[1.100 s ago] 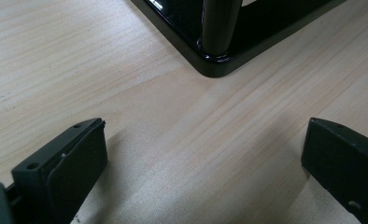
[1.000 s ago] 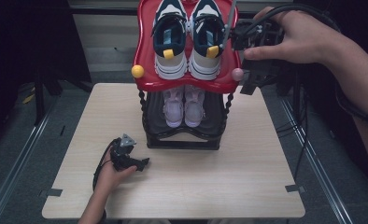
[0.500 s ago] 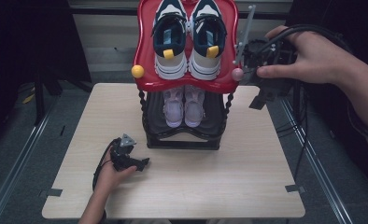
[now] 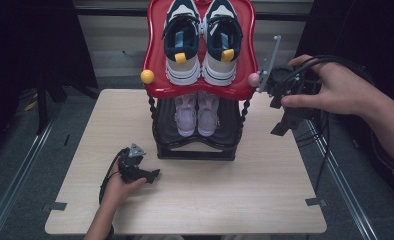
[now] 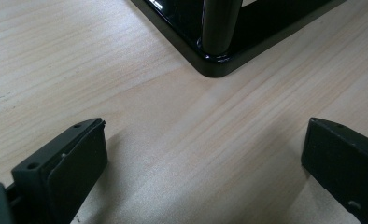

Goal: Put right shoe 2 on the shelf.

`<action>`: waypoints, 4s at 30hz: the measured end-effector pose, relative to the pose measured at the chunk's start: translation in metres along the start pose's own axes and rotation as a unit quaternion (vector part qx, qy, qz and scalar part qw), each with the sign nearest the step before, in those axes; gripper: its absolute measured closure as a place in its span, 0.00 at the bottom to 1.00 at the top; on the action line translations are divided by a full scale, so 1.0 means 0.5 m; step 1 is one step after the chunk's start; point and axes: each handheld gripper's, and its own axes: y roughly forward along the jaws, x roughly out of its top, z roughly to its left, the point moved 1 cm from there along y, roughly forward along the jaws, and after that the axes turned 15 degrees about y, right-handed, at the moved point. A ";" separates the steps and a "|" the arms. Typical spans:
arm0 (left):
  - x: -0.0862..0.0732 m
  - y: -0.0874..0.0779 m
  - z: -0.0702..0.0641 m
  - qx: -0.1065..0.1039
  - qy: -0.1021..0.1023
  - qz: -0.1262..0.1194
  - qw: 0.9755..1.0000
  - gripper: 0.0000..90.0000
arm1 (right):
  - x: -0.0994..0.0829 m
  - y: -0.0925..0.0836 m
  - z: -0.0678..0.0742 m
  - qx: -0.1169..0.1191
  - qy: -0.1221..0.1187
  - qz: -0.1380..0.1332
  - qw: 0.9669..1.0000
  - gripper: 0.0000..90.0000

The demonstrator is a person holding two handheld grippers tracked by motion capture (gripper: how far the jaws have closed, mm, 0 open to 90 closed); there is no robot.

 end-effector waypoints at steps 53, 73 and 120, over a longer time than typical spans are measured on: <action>0.000 0.000 -0.001 -0.001 -0.004 -0.001 1.000 0.00 | -0.107 0.211 -0.017 0.015 0.020 0.035 0.999 0.23; 0.000 0.000 0.000 -0.001 -0.002 0.000 1.000 0.00 | -0.124 0.293 -0.017 0.032 0.029 0.017 0.999 0.22; 0.000 0.000 0.000 0.000 0.000 0.000 1.000 0.00 | -0.151 0.454 -0.008 0.048 0.049 -0.001 0.998 0.19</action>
